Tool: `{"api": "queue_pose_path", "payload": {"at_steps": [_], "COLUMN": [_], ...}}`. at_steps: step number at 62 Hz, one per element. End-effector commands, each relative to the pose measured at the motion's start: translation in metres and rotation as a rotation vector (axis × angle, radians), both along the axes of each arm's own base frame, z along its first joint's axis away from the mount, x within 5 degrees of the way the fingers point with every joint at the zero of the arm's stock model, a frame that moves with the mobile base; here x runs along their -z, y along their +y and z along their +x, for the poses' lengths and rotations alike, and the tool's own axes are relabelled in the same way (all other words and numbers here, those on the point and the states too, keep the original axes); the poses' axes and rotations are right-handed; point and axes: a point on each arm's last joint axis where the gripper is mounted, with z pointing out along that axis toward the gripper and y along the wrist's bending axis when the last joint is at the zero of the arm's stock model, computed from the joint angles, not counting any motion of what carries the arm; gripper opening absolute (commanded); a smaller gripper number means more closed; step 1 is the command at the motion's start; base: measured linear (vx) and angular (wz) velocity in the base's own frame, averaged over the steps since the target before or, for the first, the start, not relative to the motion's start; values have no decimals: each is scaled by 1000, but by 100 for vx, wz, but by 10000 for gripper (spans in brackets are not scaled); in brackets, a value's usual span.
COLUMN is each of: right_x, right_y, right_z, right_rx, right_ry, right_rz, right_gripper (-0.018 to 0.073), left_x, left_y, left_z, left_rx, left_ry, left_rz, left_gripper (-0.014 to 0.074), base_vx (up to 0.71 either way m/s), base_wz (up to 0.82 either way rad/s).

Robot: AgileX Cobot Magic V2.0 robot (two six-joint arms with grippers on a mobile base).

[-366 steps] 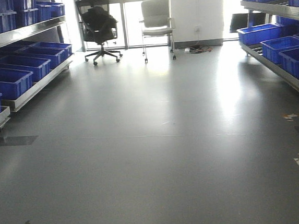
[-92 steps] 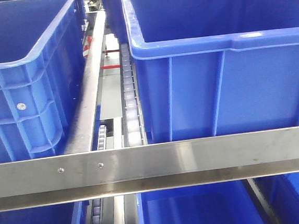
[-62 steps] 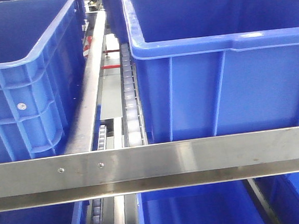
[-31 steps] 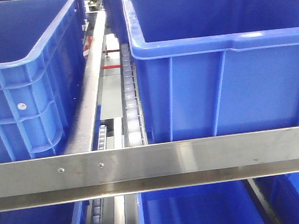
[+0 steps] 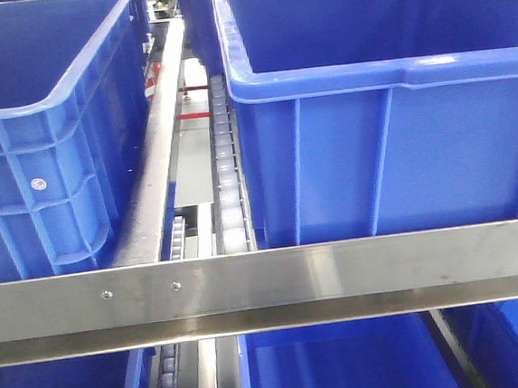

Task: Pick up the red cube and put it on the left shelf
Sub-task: 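Move the right gripper with the red cube down into a blue bin, then open the right gripper to release the red cube inside the bin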

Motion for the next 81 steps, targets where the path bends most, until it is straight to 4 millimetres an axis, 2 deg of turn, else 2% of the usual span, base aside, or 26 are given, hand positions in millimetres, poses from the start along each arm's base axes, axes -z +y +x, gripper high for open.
{"api": "queue_pose_path", "payload": {"at_steps": [1,7,14,24,36,44,55,69,78,81], "right_x": [-23,-30,-48,-75,-94,-94,-92,-83,-81,-80], "right_y": [0,2,4,10,23,41,61,69,71,71], "right_z": [6,17,37,79,134,171,211,237,243,244], "right_rx": [4,4,3,2,-24,-67,-105,-112,-111,-111], "right_ry": [-125,-102,-88,-69,-22,16,43,67,66,59], "right_rz": [2,-1,-13,-27,-34,-40,-48,-58,-58,-59], "right_gripper": [56,56,56,56,56,56,56,56,65,99], "left_x": [-1,-1,-1,-1,-1,-1,-1,-1,-1,-1], "left_y": [0,0,0,0,0,0,0,0,0,0], "left_z": [0,0,0,0,0,0,0,0,0,0], "left_rx": [6,6,6,6,6,6,6,6,6,6], "left_ry": [-68,-68,-68,-68,-68,-68,-68,-68,-68,-68], "left_rz": [-5,-5,-5,-5,-5,-5,-5,-5,-5,-5], "left_gripper": [106,106,106,106,106,106,106,106,106,106], "base_vx": [0,0,0,0,0,0,0,0,0,0], "base_wz": [0,0,0,0,0,0,0,0,0,0]}}
